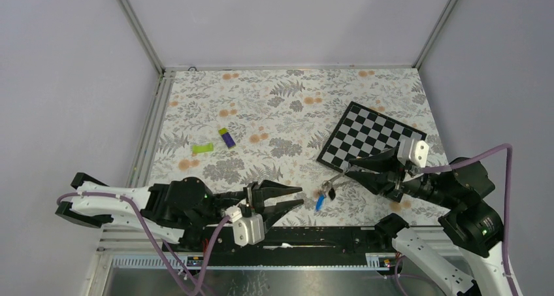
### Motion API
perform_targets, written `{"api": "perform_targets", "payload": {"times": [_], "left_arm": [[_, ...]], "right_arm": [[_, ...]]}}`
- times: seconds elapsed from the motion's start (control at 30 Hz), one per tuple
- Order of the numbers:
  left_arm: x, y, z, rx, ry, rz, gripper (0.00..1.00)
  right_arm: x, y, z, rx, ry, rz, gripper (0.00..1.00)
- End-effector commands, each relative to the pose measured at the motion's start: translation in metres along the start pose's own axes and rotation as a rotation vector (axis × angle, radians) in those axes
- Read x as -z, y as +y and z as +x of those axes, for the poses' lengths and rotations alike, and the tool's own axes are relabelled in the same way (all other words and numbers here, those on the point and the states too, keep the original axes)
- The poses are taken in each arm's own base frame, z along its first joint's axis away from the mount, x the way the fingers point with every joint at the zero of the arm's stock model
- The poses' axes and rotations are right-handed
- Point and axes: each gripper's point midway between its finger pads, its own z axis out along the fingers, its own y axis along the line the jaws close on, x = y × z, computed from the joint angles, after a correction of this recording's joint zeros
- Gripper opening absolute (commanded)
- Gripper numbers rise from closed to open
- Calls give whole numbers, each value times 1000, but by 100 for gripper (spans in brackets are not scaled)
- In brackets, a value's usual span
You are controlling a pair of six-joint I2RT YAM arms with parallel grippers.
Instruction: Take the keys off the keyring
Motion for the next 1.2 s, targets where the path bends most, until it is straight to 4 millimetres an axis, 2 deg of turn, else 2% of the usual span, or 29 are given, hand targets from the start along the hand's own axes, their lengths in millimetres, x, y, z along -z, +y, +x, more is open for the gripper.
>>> {"api": "perform_targets", "payload": {"times": [0.0, 0.1, 0.17, 0.27, 0.3, 0.37, 0.43, 0.57, 0.7, 0.83, 0.97, 1.17], "left_arm": [[1, 12, -8, 93, -62, -97, 36], [0, 13, -2, 110, -65, -127, 42], [-1, 14, 1, 121, -72, -152, 50], [-4, 16, 5, 128, -65, -184, 66], [-5, 19, 5, 133, -64, -199, 76], [-8, 24, 4, 140, -66, -234, 88], [-15, 28, 0, 148, -77, -256, 95], [-32, 25, -4, 137, -81, -248, 94], [-50, 12, -12, 132, -113, -179, 91], [-59, -1, -17, 145, -140, -120, 88], [-59, -1, -15, 165, -151, -136, 86], [-44, 20, -19, 213, -186, -246, 77]], "right_arm": [[4, -8, -15, 116, 19, 22, 0], [5, -6, -21, 132, 16, 11, 0], [6, -5, -25, 143, 13, 6, 0], [8, -2, -31, 160, 7, -7, 0], [8, 0, -33, 162, 5, -15, 0], [9, 3, -37, 161, -4, -28, 0], [8, 6, -39, 147, -12, -44, 0], [4, 11, -39, 111, -31, -80, 0], [2, 16, -39, 99, -39, -112, 0], [2, 17, -37, 99, -31, -122, 0], [3, 23, -38, 97, -40, -148, 0], [6, 32, -39, 103, -57, -194, 0]]}}
